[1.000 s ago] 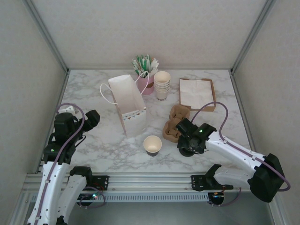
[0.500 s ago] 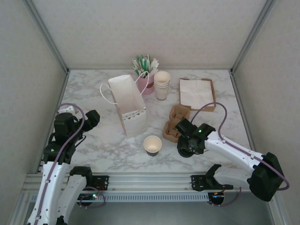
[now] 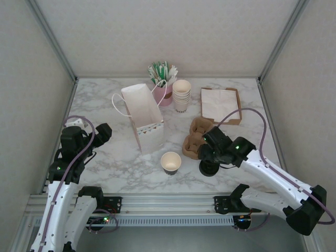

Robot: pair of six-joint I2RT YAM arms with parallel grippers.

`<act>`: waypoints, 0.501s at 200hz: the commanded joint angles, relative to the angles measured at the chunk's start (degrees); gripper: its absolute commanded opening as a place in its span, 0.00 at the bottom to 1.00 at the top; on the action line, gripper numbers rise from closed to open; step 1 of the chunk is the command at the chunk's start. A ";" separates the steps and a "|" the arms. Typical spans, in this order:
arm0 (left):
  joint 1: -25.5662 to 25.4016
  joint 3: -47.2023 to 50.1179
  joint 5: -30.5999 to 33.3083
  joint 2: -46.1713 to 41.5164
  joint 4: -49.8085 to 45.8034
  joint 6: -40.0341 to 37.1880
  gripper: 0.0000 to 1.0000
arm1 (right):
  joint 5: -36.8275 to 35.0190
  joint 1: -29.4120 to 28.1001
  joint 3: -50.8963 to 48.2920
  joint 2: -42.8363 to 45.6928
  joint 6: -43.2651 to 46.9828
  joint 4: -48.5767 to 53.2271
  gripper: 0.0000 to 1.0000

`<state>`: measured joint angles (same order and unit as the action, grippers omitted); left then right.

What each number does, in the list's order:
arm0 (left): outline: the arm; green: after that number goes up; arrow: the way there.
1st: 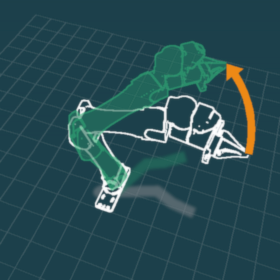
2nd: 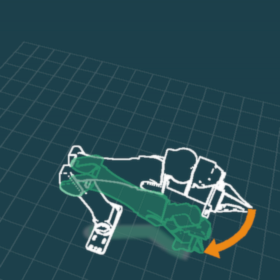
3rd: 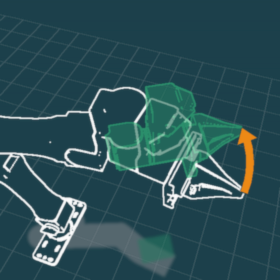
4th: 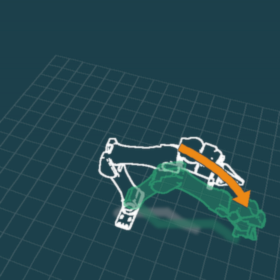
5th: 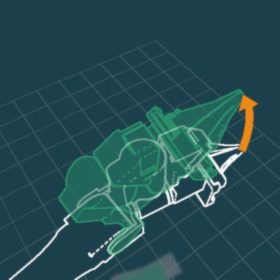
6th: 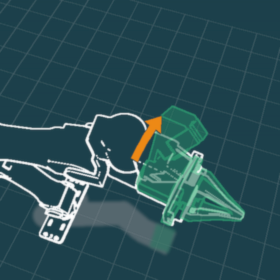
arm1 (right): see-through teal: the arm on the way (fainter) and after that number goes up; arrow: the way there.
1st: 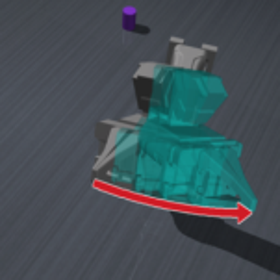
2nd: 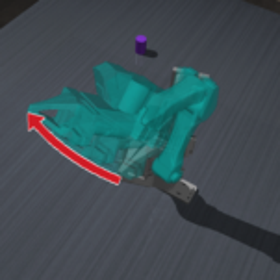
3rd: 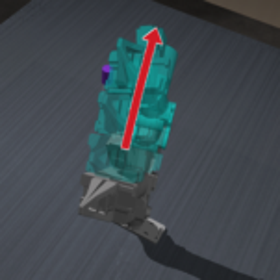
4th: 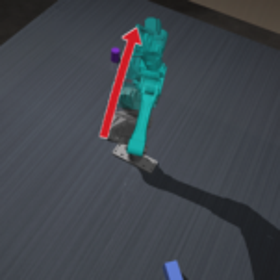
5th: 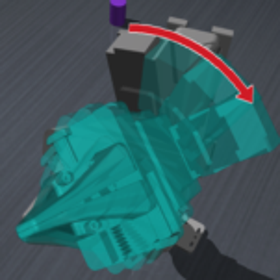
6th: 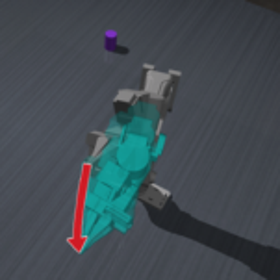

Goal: Pack the takeout coffee

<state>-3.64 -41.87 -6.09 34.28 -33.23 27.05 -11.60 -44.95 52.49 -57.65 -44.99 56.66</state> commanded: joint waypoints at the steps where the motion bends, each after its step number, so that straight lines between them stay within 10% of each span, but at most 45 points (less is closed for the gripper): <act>1: -0.23 -0.63 0.20 -0.01 -0.43 0.15 0.89 | 1.39 -1.76 3.94 -0.88 3.00 -0.05 0.73; 100: -0.26 -0.56 0.46 -0.01 -0.60 0.18 0.90 | 0.17 -22.65 22.14 -20.18 9.15 3.23 0.74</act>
<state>-3.64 -41.87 -6.09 34.28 -33.26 27.05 -10.46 -64.42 71.83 -74.32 -38.50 56.62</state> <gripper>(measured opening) 0.895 0.743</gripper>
